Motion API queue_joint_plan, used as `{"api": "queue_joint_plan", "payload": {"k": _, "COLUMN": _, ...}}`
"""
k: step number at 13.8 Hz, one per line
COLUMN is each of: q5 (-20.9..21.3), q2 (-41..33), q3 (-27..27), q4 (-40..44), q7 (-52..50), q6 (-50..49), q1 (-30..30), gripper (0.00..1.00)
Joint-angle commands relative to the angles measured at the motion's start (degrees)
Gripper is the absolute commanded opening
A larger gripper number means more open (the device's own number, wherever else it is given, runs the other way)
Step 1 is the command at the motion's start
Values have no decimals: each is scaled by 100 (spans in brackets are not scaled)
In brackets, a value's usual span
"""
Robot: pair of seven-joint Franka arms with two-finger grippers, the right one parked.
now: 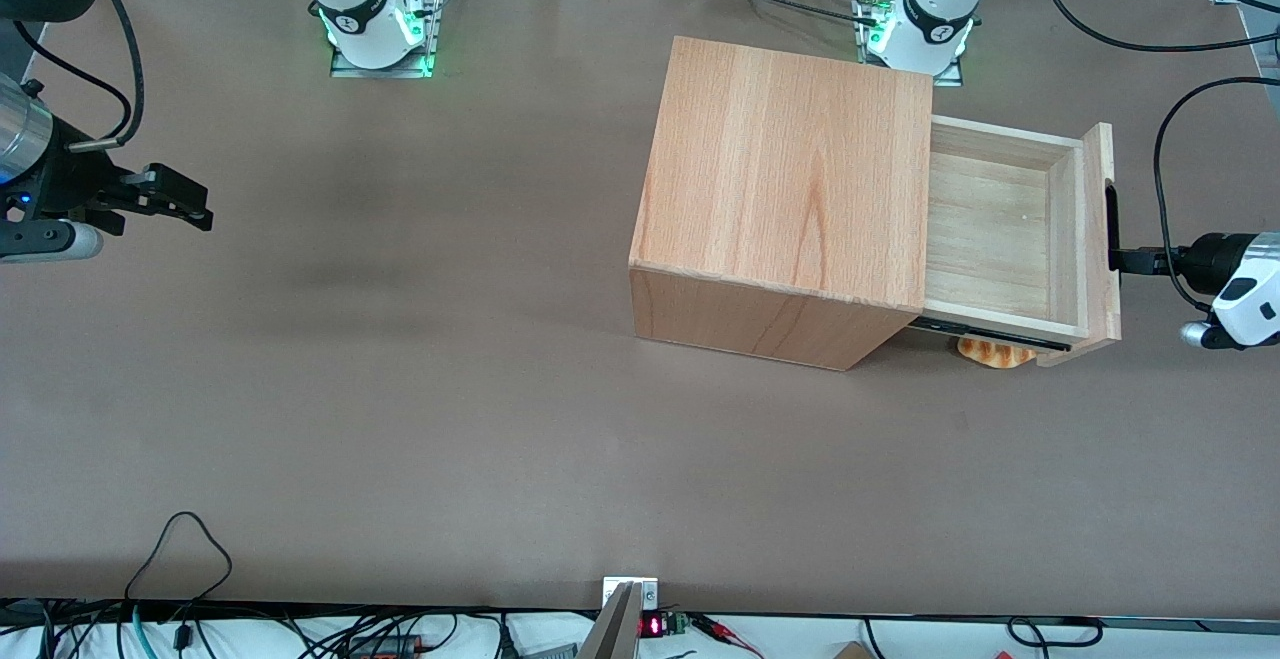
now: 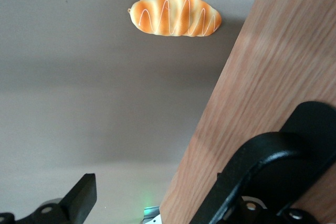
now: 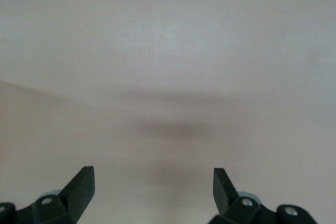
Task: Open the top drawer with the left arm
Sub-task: 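Pull the handle with the left gripper, sliding the drawer out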
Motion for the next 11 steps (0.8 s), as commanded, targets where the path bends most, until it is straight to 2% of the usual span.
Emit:
{"api": "queue_joint_plan", "payload": {"k": 1, "q5": 128, "q2": 348, "q3": -33, "q4": 397, "q7": 123, "q6": 81, "q1": 133, "gripper": 100}}
{"api": "queue_joint_plan", "payload": {"k": 11, "q5": -49, "q2": 498, "q3": -33, "q4": 397, "q7": 1020, "q6": 72, "q1": 186, "gripper": 100}}
